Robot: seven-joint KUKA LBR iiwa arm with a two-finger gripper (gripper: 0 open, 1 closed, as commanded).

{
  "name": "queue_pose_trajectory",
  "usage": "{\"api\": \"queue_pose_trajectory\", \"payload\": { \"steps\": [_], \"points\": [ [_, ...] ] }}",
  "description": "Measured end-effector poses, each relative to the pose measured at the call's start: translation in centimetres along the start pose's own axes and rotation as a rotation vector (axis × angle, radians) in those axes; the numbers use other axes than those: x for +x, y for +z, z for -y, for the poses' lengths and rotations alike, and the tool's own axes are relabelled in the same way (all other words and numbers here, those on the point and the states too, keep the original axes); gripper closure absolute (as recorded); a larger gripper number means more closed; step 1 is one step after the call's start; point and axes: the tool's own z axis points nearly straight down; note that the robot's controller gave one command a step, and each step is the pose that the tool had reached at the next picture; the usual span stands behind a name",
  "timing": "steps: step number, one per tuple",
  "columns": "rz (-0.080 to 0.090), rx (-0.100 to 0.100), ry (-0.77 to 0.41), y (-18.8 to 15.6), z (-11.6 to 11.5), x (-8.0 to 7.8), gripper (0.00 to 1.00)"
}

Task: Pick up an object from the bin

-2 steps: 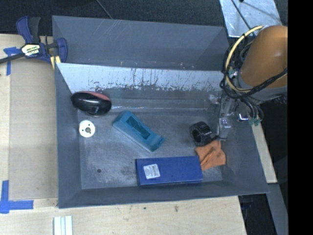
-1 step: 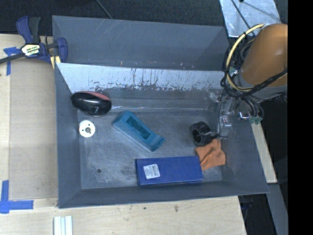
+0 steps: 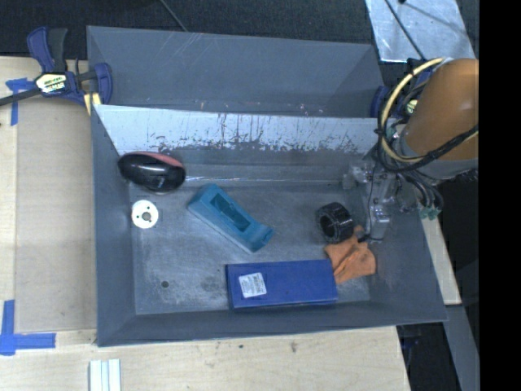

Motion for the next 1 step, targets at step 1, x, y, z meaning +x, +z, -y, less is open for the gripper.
{"api": "queue_pose_trajectory", "payload": {
  "steps": [1],
  "points": [
    [-0.002,0.000,0.027,3.46,0.12,-0.79,0.00]
  ]
}}
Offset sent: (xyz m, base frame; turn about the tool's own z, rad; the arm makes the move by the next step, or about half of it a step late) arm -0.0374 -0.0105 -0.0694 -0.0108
